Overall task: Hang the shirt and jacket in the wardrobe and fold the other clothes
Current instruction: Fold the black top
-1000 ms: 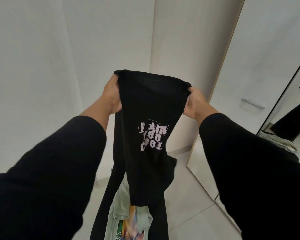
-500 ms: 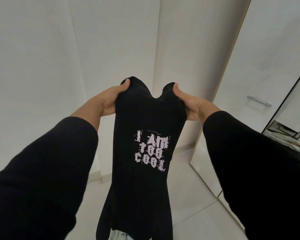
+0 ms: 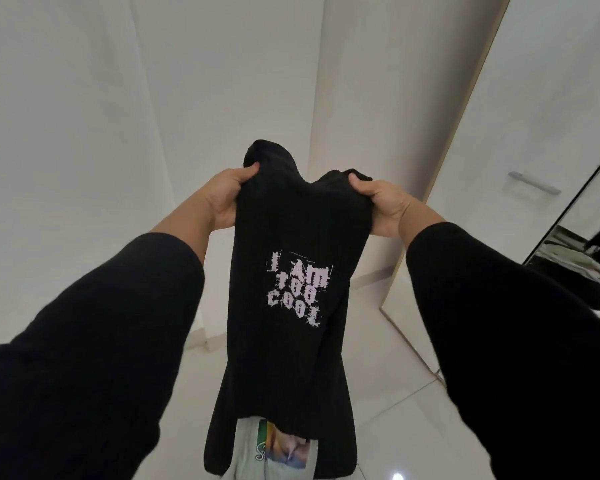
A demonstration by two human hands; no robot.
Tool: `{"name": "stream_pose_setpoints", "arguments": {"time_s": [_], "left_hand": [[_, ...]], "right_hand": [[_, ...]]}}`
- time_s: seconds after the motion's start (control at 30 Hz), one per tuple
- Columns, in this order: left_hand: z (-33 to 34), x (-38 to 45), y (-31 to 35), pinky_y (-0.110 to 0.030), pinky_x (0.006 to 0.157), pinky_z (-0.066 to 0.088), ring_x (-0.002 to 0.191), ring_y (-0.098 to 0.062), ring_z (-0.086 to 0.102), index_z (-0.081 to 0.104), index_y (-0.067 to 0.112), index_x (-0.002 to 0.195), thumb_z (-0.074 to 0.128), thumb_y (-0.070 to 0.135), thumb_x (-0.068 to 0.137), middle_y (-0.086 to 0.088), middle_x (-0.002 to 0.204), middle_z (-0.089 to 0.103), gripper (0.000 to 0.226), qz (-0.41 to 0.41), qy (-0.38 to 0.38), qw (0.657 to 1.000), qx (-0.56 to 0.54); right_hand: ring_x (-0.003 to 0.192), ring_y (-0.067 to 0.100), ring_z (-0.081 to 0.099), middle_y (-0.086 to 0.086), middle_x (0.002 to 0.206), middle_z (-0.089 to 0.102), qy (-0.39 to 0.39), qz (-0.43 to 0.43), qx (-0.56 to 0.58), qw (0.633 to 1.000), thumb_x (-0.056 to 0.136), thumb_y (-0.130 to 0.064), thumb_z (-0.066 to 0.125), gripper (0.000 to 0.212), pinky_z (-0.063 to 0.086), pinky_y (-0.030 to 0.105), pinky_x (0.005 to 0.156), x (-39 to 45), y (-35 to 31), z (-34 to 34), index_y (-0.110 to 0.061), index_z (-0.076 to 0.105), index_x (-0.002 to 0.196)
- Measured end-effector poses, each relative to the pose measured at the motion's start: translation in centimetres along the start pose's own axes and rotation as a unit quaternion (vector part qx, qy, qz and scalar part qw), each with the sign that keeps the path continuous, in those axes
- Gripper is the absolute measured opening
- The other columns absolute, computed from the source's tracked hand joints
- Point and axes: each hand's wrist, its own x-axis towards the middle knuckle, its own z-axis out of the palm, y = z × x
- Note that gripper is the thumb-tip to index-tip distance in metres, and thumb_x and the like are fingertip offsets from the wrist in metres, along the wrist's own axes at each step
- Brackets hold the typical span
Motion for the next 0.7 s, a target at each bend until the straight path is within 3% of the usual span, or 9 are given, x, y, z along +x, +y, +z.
{"name": "stream_pose_setpoints", "arguments": {"time_s": [0.13,0.27,0.4,0.5,0.6,0.7], "left_hand": [[-0.2,2.9,0.0,-0.031,0.072,0.054,0.083,-0.018,0.070,0.063,0.011,0.107,0.041,0.032,0.099,-0.004,0.087,0.074,0.032,0.007,0.014,1.000,-0.008],[-0.7,6.2,0.8,-0.035,0.077,0.054,0.095,-0.023,0.067,0.060,0.009,0.119,0.043,0.032,0.099,-0.008,0.102,0.070,0.035,0.036,0.054,0.997,-0.036],[-1.0,8.9,1.7,-0.037,0.083,0.054,0.098,-0.024,0.066,0.061,0.010,0.115,0.042,0.031,0.099,-0.009,0.105,0.069,0.032,0.070,0.090,0.993,-0.041],[-2.1,10.1,2.1,-0.037,0.084,0.054,0.102,-0.025,0.065,0.063,0.011,0.113,0.042,0.032,0.099,-0.010,0.108,0.068,0.032,0.094,0.126,0.986,-0.055],[-3.0,10.9,2.6,-0.038,0.082,0.054,0.099,-0.024,0.065,0.062,0.012,0.112,0.042,0.033,0.099,-0.008,0.106,0.069,0.032,0.103,0.157,0.981,-0.055],[-2.7,11.4,3.0,-0.038,0.081,0.054,0.096,-0.023,0.066,0.062,0.012,0.109,0.041,0.032,0.100,-0.008,0.105,0.068,0.030,0.102,0.173,0.979,-0.043]], "right_hand": [[0.087,0.025,0.062,0.010,0.094,0.066,0.033,0.002,0.049,0.998,0.101,-0.033,0.038,0.033,0.049,0.037,0.073,3.2,-0.1,-0.8,-0.011,0.061,0.094],[0.092,0.027,0.062,0.011,0.097,0.066,0.027,-0.032,0.081,0.996,0.100,-0.037,0.040,0.035,0.050,0.039,0.079,7.0,-1.4,-1.8,-0.010,0.062,0.096],[0.099,0.026,0.062,0.010,0.102,0.065,0.051,-0.081,0.067,0.993,0.095,-0.031,0.054,0.025,0.053,0.037,0.083,10.7,-3.1,-2.7,-0.008,0.060,0.101],[0.104,0.023,0.060,0.007,0.111,0.062,0.111,-0.141,-0.086,0.980,0.086,-0.030,0.067,0.038,0.054,0.036,0.089,12.7,-3.6,-4.7,-0.007,0.053,0.114],[0.085,0.015,0.056,0.003,0.095,0.058,0.136,-0.151,-0.272,0.941,0.083,-0.027,0.072,0.035,0.050,0.028,0.076,13.8,-3.9,-6.8,-0.008,0.052,0.104],[0.079,0.020,0.052,0.008,0.087,0.057,0.193,-0.128,-0.478,0.847,0.084,-0.029,0.069,0.029,0.044,0.031,0.071,14.9,-3.4,-7.5,-0.004,0.058,0.093]]}}
